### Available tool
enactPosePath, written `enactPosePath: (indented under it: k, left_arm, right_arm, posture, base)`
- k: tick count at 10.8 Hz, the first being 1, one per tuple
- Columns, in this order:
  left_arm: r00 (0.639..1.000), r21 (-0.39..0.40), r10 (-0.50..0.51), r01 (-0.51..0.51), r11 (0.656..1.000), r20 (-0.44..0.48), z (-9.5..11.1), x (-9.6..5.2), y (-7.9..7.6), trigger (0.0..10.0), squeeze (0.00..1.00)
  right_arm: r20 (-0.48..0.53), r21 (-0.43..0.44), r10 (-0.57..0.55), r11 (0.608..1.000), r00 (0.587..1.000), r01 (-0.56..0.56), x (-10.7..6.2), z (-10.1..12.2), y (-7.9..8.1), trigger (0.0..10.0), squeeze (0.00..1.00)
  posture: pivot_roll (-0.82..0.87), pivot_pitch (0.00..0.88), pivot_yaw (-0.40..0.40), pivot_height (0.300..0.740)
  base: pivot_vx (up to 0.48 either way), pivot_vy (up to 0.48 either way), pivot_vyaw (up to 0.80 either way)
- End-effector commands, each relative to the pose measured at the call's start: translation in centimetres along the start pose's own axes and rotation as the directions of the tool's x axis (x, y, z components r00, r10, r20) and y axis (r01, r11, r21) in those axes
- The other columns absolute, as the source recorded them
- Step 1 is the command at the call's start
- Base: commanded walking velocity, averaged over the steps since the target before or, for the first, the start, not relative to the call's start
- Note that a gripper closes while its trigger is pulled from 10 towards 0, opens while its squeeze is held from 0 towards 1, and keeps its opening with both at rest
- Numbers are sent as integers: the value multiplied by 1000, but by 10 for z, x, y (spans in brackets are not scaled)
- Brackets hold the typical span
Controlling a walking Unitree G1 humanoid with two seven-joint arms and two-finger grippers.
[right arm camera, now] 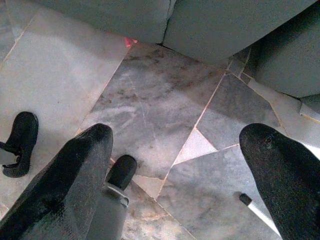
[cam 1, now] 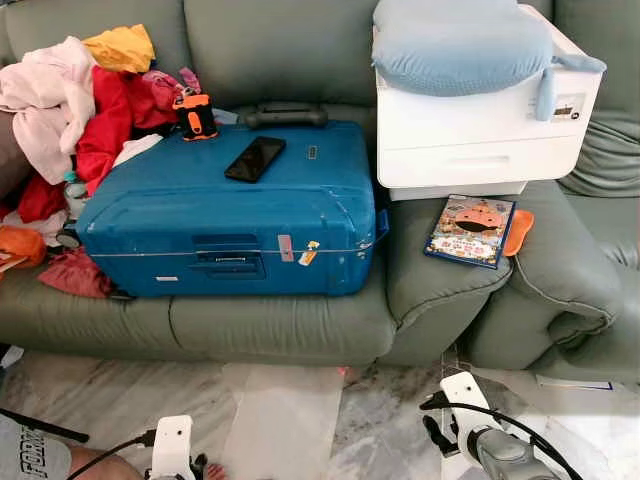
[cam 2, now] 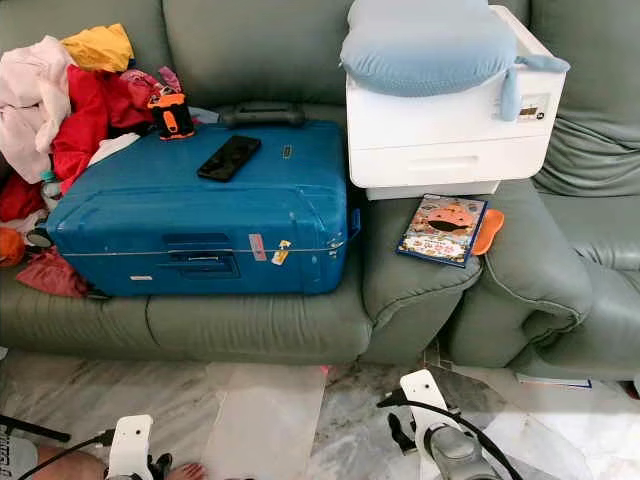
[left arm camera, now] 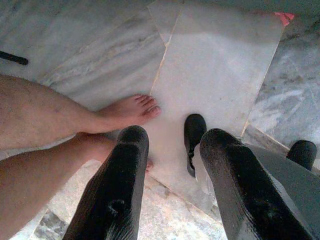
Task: Picking trash to rubbish bin
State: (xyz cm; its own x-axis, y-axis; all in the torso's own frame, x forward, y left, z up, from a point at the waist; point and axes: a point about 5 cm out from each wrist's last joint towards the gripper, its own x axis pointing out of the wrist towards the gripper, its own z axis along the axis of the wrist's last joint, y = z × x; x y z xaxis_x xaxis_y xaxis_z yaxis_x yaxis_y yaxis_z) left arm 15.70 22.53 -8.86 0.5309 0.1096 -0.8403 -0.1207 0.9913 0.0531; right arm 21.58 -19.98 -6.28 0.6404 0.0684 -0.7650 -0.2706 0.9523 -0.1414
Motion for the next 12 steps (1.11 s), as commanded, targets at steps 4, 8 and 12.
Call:
enactPosePath:
  k: [4, 8, 12]
  left_arm:
    - [999, 10, 27, -26, 1000, -34, -9, -2, 8, 10000, 0]
    - [999, 25, 27, -26, 999, -36, -9, -2, 8, 10000, 0]
    - [999, 25, 27, -26, 999, -36, -9, -2, 8, 10000, 0]
  right_arm:
    - [-14, 37, -9, 999, 1000, 10, 0, -1, -1, 10000, 0]
    - [-24, 47, -18, 999, 1000, 19, 0, -2, -1, 10000, 0]
    - [-24, 47, -18, 999, 1000, 19, 0, -2, -1, 10000, 0]
  posture:
    - [-24, 45, 16, 740]
    - [-26, 47, 19, 740]
    - [-26, 47, 19, 740]
  base:
    - [0, 0, 0]
    - [0, 0, 0]
    - [0, 0, 0]
